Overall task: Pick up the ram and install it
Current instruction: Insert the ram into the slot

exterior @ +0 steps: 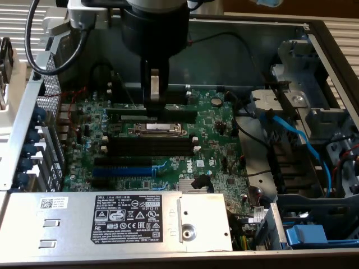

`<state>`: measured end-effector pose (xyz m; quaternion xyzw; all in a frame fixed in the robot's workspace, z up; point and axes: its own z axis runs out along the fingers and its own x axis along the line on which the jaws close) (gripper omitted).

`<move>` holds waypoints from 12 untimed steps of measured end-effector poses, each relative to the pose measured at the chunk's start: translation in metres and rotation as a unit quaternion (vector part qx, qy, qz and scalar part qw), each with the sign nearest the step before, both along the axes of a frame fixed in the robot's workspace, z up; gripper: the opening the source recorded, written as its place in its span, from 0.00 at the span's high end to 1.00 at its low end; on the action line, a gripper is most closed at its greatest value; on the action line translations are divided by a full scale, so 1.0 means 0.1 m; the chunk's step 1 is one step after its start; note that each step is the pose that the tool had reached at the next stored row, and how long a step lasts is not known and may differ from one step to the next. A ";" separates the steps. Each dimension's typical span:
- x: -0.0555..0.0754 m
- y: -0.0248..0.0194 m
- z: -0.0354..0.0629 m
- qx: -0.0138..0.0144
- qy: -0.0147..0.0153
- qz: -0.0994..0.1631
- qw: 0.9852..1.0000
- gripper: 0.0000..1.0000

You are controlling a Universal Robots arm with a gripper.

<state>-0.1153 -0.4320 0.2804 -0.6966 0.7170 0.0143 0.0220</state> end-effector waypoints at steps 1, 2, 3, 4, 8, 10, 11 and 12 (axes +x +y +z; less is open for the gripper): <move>0.00 -0.005 -0.008 0.000 0.000 0.000 1.000 0.88; 0.00 -0.008 -0.019 0.000 0.000 0.000 1.000 0.88; 0.00 -0.009 -0.031 0.000 0.000 0.000 1.000 0.88; 0.00 -0.009 -0.043 0.000 0.000 0.000 1.000 0.88; 0.00 -0.019 -0.084 0.000 0.000 0.000 1.000 0.88; 0.00 -0.029 -0.101 0.000 0.001 0.000 1.000 0.88; 0.00 -0.031 -0.112 0.000 0.001 0.000 1.000 0.88; 0.00 -0.032 -0.125 0.000 0.001 0.000 1.000 0.88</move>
